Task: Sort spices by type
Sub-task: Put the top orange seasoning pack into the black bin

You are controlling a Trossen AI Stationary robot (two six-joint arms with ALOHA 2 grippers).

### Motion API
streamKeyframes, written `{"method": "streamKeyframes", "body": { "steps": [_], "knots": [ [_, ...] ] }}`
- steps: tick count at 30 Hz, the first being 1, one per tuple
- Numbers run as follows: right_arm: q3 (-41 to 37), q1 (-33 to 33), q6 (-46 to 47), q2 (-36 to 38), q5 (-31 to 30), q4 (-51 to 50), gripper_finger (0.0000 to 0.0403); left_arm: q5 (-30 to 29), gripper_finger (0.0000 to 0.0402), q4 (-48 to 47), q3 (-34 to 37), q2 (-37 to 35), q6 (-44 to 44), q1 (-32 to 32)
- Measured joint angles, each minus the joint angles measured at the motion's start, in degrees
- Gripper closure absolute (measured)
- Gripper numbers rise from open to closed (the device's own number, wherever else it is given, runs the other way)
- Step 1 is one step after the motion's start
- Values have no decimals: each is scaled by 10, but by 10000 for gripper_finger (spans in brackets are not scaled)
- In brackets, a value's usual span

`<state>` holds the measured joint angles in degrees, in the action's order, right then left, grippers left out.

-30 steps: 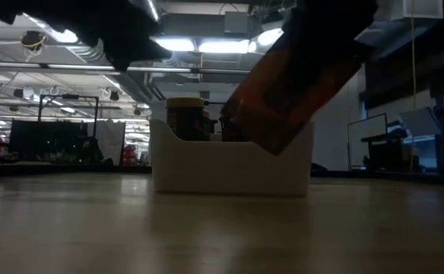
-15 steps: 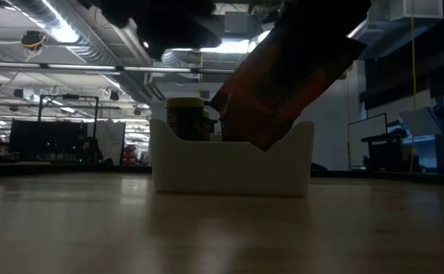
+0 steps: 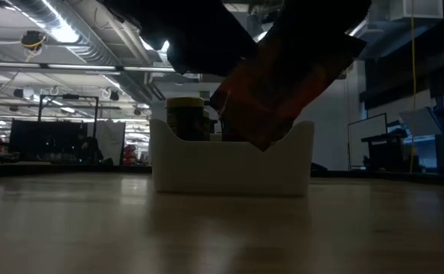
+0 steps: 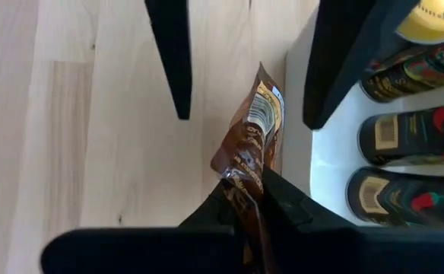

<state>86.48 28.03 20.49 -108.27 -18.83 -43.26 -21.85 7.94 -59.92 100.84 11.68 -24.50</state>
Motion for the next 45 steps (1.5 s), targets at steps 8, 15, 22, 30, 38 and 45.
{"method": "streamKeyframes", "body": {
  "steps": [8, 15, 22, 30, 38, 45],
  "knots": [
    [0, 0, -12, 0, 10, 38, 382, 3, 174, 0, 3, 0, 2, 6],
    [0, -3, -17, 0, 15, 61, 382, 38, 189, -2, 3, 0, 3, 6],
    [0, -4, -28, 0, 15, 73, 382, 39, 254, -18, 3, 0, 0, 6],
    [0, -7, -28, 0, 15, 72, 381, 39, 361, -19, 3, 0, -35, 5],
    [0, -6, -20, 1, 17, 74, 358, 34, 374, -25, 3, -3, -42, -5],
    [67, 12, -8, 5, 74, -18, 282, 1, 375, -118, 4, -54, 2, -38]
  ]
}}
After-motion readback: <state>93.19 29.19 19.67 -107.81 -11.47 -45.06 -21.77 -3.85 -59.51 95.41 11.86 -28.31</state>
